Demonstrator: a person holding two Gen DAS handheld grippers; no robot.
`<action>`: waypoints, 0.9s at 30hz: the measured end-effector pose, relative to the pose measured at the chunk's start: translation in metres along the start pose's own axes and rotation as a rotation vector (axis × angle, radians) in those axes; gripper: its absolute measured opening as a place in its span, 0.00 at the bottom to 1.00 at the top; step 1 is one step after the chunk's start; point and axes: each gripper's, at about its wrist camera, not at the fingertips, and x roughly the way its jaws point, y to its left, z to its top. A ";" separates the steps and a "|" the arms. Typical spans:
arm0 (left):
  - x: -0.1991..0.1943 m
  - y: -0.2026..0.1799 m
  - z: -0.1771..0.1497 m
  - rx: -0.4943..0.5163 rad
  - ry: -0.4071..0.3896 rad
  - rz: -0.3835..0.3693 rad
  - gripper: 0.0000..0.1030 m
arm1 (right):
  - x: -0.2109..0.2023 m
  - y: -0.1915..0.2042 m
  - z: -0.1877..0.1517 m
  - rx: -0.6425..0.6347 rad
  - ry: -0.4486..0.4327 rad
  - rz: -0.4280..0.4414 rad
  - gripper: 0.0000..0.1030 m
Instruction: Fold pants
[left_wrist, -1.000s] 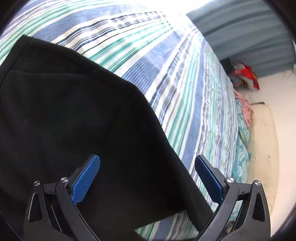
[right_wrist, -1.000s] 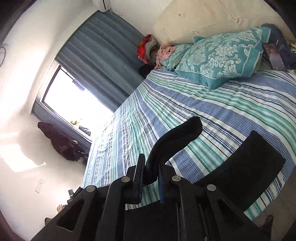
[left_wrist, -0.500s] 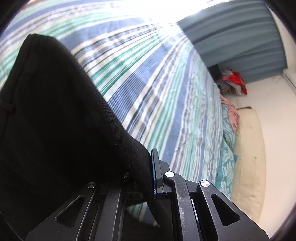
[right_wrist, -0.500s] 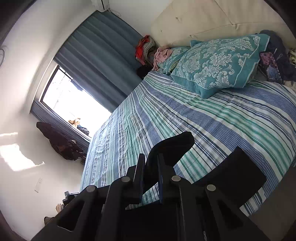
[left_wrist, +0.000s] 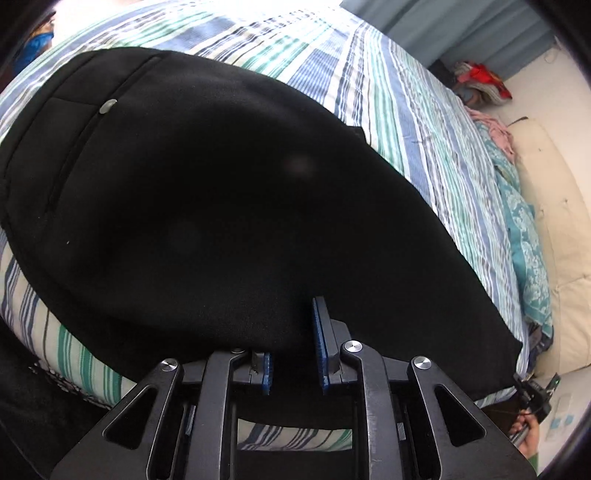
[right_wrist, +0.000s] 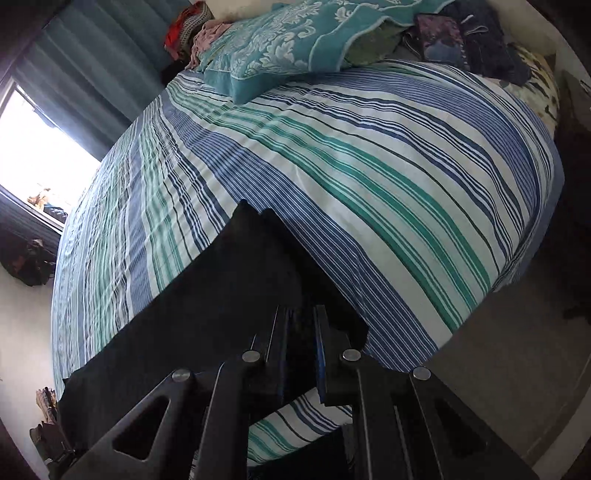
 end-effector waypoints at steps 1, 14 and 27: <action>-0.001 -0.003 0.002 0.012 -0.008 0.003 0.18 | -0.001 -0.001 -0.002 -0.007 -0.009 -0.002 0.12; -0.008 -0.013 -0.012 0.085 0.012 0.051 0.05 | -0.013 0.004 -0.006 -0.098 -0.011 -0.103 0.12; -0.053 -0.035 -0.036 0.294 -0.002 0.189 0.58 | -0.025 0.017 -0.021 -0.147 -0.116 -0.305 0.71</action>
